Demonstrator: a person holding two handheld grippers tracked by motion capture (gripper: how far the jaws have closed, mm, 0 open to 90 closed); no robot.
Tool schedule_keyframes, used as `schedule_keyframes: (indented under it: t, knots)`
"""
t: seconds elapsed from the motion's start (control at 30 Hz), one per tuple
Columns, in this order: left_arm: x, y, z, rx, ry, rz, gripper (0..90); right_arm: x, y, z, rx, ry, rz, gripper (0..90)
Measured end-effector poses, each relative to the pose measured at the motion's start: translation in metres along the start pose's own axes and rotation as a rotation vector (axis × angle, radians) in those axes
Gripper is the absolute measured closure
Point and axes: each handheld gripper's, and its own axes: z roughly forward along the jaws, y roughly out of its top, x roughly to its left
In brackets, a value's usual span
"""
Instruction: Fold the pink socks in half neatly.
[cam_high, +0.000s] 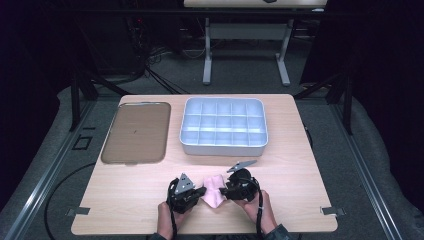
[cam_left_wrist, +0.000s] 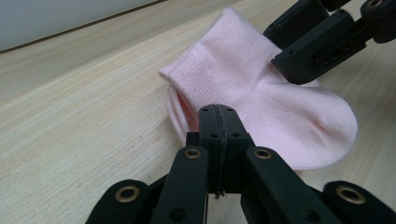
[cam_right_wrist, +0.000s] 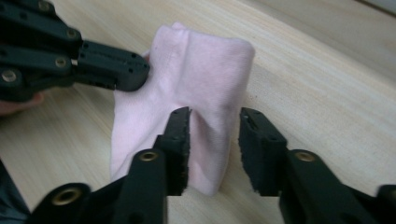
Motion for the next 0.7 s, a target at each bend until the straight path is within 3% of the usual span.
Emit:
schedule_keyframes:
  t: [0.1, 0.27, 0.3, 0.33, 0.4, 0.57, 0.7]
  knots:
    - [0.000, 0.000, 0.000, 0.000, 0.001, 0.002, 89.9, -0.002, -0.001, 0.001, 0.018, -0.028, 0.038, 49.4]
    - [0.000, 0.000, 0.000, 0.000, 0.002, 0.001, 89.9, 0.004, 0.000, 0.011, 0.025, -0.018, 0.036, 48.8]
    - [0.000, 0.000, 0.000, 0.001, 0.002, 0.002, 89.9, 0.007, 0.000, 0.013, 0.032, -0.026, 0.033, 50.8]
    - [0.000, 0.000, 0.000, 0.000, 0.002, 0.002, 89.9, 0.010, 0.000, 0.017, 0.001, -0.063, 0.022, 51.9]
    - [0.000, 0.000, 0.000, 0.001, 0.002, 0.001, 89.9, 0.014, 0.000, 0.021, 0.014, -0.103, 0.007, 56.1]
    - [0.000, 0.000, 0.000, 0.000, 0.002, 0.001, 89.9, 0.025, 0.001, 0.022, 0.006, -0.154, -0.053, 78.8]
    - [0.000, 0.000, 0.000, 0.000, 0.002, 0.002, 89.9, 0.034, 0.002, 0.024, 0.008, -0.233, -0.106, 83.1]
